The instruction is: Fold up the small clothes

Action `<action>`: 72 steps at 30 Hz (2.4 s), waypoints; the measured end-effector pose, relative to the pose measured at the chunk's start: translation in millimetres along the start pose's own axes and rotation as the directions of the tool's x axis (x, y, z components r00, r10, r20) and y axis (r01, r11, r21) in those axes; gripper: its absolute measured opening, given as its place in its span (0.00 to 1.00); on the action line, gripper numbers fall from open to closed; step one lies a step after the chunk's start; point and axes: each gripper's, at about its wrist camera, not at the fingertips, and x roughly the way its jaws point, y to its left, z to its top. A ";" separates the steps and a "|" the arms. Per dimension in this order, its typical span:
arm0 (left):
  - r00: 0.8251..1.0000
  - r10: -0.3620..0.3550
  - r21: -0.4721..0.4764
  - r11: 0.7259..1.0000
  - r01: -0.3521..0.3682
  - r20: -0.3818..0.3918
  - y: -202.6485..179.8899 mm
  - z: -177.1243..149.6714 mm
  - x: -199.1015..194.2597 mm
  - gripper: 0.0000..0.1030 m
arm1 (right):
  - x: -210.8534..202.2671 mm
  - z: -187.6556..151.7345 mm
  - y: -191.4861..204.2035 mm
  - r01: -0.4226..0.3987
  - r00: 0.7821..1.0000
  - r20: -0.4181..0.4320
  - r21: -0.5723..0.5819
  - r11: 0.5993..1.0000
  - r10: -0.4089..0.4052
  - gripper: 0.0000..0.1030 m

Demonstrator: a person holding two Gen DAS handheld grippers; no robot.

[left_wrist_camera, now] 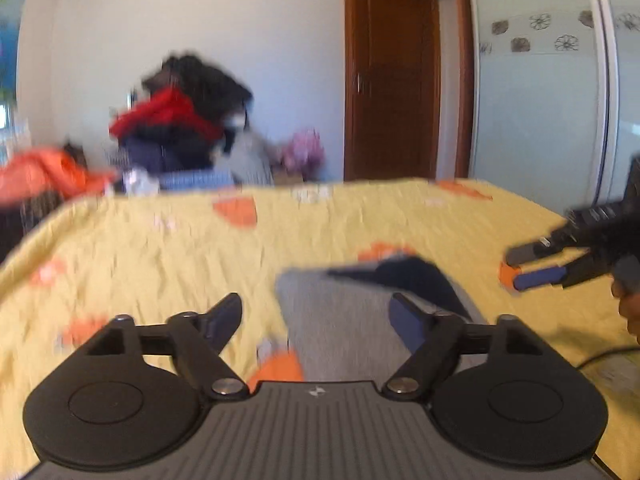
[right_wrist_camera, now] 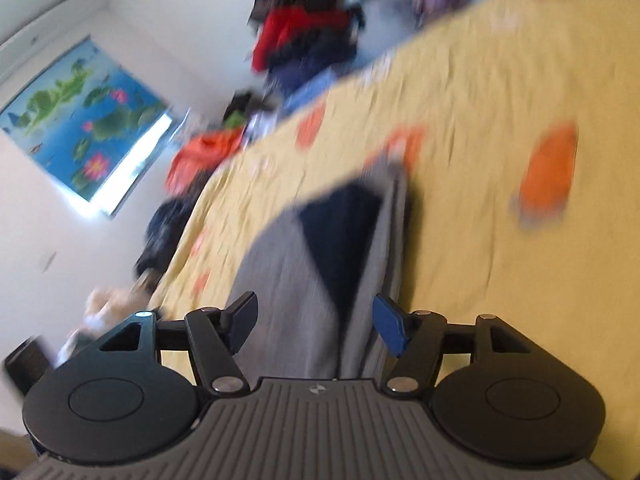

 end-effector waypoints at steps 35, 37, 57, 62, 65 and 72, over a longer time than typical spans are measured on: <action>0.961 0.115 0.005 0.993 -0.117 -0.254 -58.6 -41.9 80.6 0.96 | 113.6 -21.1 51.5 0.225 0.972 -0.012 -0.239 0.945 -0.235 0.76; 0.959 0.097 -0.026 0.994 -0.108 -0.267 -52.4 -42.6 83.3 0.97 | 121.9 -31.1 40.3 0.230 0.972 -0.003 -0.216 0.949 -0.237 0.78; 0.900 0.407 0.217 0.903 -0.371 -0.156 72.7 -69.6 -30.3 0.96 | -72.9 -79.5 -8.7 0.605 0.785 0.196 -0.441 0.663 -0.587 0.90; 0.758 0.641 0.228 0.761 -0.607 -0.120 148.1 -54.0 -56.4 0.96 | -160.7 -64.3 -53.1 0.866 0.250 0.492 -0.499 -0.034 -0.834 0.90; 0.805 0.580 0.133 0.814 -0.565 -0.126 124.1 -44.4 -61.2 0.96 | -173.3 -60.0 -37.2 0.877 0.125 0.634 -0.430 -0.213 -0.764 0.92; 0.940 0.244 0.041 0.970 -0.241 -0.237 -24.9 -65.8 -34.2 0.96 | -96.0 -89.3 48.2 0.665 0.746 0.341 -0.413 0.621 -0.572 0.99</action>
